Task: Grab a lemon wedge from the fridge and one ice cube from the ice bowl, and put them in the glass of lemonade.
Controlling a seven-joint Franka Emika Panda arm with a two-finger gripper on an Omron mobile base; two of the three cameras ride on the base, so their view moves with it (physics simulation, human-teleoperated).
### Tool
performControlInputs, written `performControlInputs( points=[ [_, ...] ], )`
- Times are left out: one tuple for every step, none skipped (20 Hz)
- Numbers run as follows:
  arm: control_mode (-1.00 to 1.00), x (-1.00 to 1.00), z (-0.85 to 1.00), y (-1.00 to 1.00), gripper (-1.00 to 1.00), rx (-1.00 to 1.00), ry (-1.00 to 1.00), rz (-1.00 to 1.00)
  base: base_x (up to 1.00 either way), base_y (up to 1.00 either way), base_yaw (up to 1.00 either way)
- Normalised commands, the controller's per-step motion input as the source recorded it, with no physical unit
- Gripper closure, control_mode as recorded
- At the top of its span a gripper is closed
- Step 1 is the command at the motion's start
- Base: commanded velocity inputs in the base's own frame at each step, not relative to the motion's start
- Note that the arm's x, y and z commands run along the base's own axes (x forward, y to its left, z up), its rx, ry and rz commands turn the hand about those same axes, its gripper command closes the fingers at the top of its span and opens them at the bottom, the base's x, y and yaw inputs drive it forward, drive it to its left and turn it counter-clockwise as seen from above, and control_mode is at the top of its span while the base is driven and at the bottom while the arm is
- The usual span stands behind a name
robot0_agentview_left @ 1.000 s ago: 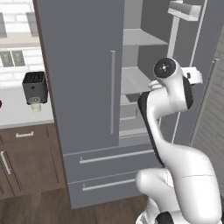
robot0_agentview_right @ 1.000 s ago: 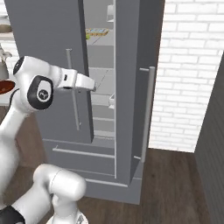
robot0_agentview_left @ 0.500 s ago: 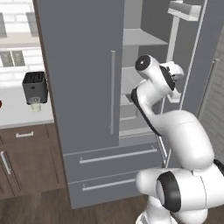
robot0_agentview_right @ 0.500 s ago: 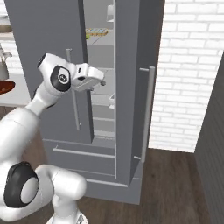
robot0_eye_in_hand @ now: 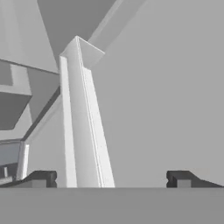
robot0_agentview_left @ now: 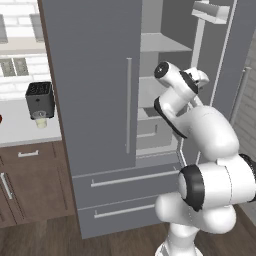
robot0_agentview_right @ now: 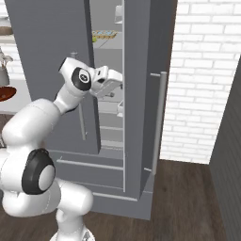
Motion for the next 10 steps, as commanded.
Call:
performControlInputs(
  points=[
    [-1.00, 0.00, -0.11, -0.90, -1.00, -0.07, 0.03, -0.04, 0.00, 0.00, 0.00],
    [-1.00, 0.00, -0.13, -0.97, -1.00, -0.06, 0.02, -0.06, 0.00, 0.00, 0.00],
    [-1.00, 0.00, -0.16, -1.00, -1.00, -0.05, 0.01, -0.06, 0.00, 0.00, 0.00],
    [-1.00, 0.00, -0.19, -1.00, -1.00, -0.05, 0.01, -0.06, 0.00, 0.00, 0.00],
    [-1.00, 0.00, -0.21, -1.00, -1.00, -0.04, 0.01, -0.06, 0.00, 0.00, 0.00],
    [-1.00, 0.00, -0.21, -1.00, -1.00, -0.03, 0.00, -0.05, 0.00, 0.00, 0.00],
    [-1.00, 0.00, -0.17, -1.00, -1.00, -0.03, 0.00, -0.05, 0.00, 0.00, 0.00],
    [-1.00, 0.00, -0.17, -1.00, -1.00, -0.02, 0.00, -0.05, 0.00, 0.00, 0.00],
    [-1.00, 0.00, -0.19, -1.00, -1.00, -0.01, 0.00, -0.05, 0.00, 0.00, 0.00],
    [-1.00, 0.00, -0.19, -1.00, -1.00, 0.00, 0.00, -0.05, 0.00, 0.00, 0.00]
  ],
)
